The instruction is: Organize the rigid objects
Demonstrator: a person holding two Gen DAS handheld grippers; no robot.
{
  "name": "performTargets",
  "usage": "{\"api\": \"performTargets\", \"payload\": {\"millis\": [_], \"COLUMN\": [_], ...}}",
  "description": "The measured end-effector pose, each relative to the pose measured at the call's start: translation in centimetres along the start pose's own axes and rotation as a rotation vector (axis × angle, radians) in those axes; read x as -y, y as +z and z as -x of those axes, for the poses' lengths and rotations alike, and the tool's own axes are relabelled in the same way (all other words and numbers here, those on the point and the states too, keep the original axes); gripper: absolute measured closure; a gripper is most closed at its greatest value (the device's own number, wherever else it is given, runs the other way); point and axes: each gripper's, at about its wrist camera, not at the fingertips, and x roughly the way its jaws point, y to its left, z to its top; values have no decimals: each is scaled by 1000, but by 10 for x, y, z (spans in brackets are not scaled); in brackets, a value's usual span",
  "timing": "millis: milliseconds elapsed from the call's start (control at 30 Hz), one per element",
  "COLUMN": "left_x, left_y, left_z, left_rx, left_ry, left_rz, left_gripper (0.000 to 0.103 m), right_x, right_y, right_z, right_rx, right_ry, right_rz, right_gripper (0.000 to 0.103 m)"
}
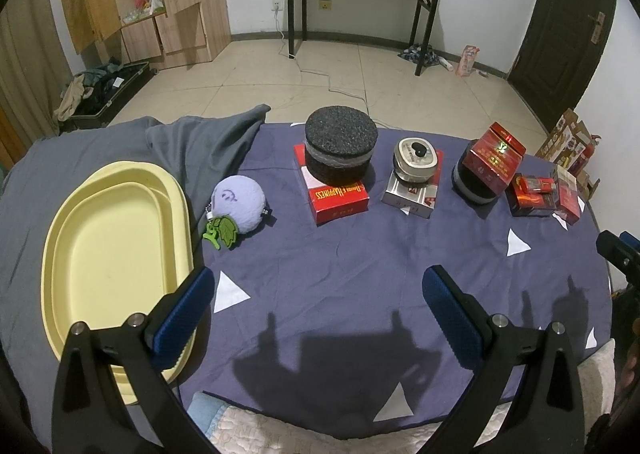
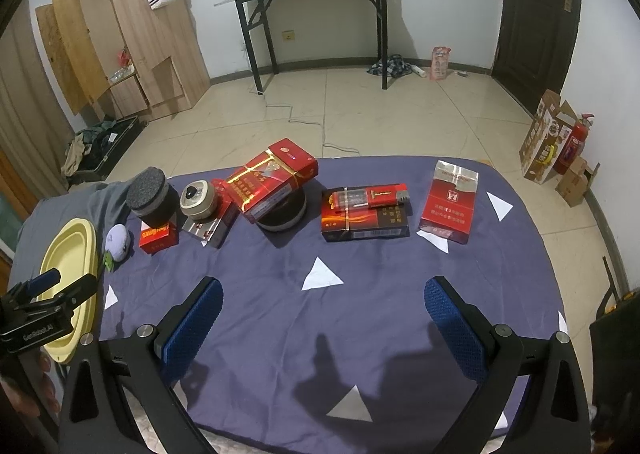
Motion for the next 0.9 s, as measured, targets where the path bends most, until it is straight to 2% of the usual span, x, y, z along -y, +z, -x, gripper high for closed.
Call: {"api": "performTargets", "payload": {"millis": [900], "left_x": [0], "left_y": [-1], "left_z": [2], "left_rx": [1], "left_ry": [7], "left_rz": [-6], "left_gripper": [0], "right_x": [-2], "right_y": [0], "right_z": [-1], "right_rx": [-6], "right_ry": [0], "right_rz": [5], "right_gripper": [0]}}
